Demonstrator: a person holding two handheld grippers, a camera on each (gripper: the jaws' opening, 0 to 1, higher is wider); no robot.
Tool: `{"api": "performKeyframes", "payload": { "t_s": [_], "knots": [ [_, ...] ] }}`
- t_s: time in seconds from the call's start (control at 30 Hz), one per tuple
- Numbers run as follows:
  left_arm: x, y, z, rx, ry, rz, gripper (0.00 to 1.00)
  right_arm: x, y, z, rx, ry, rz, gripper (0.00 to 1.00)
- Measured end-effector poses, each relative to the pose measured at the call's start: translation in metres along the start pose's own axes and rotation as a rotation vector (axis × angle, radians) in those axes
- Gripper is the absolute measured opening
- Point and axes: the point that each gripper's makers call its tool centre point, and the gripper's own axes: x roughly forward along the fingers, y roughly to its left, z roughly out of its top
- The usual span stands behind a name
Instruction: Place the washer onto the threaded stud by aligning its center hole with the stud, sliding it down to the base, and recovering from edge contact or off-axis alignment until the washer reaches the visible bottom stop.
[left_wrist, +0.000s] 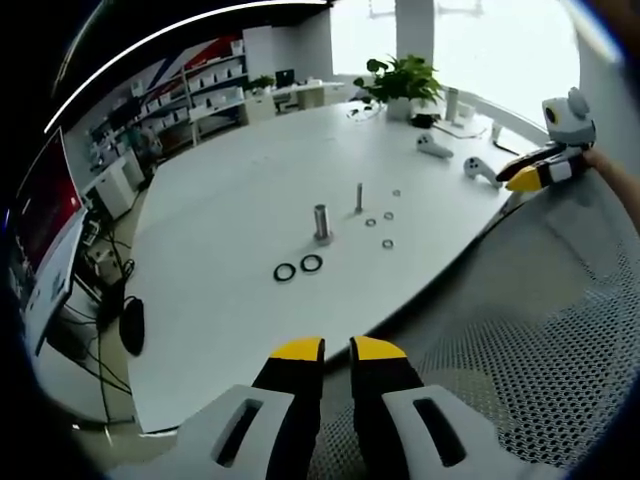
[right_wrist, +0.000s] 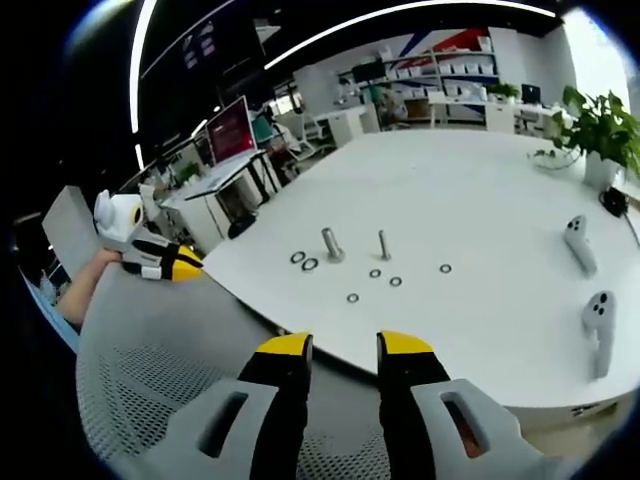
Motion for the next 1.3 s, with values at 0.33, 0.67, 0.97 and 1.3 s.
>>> {"api": "performKeyframes", "payload": {
  "t_s": [0.33,0.67,0.97,1.3],
  "knots": [
    [0.0001,0.0019,-0.0013,0.0,0.002,-0.001,0.08,0.0005,0.0023,-0.0007,-0.002,0.001,-0.003,0.28],
    [0.0004,0.0012,0.0002,0.005,-0.004,-0.002,0.08,-0.0001,0.0009,0.0001,0.007,-0.005,-0.008,0.28],
    [0.0005,0.0015,0.0004,0.004,-0.002,-0.002,0.08,0.0001,0.0012,0.0011,0.011,-0.01,-0.005,0.28],
    [0.0003,0.0012,0.0003,0.009,-0.003,-0.004,0.08,-0.0004,0.0005,0.0032,0.022,-0.026,-0.011,0.28]
  ]
}}
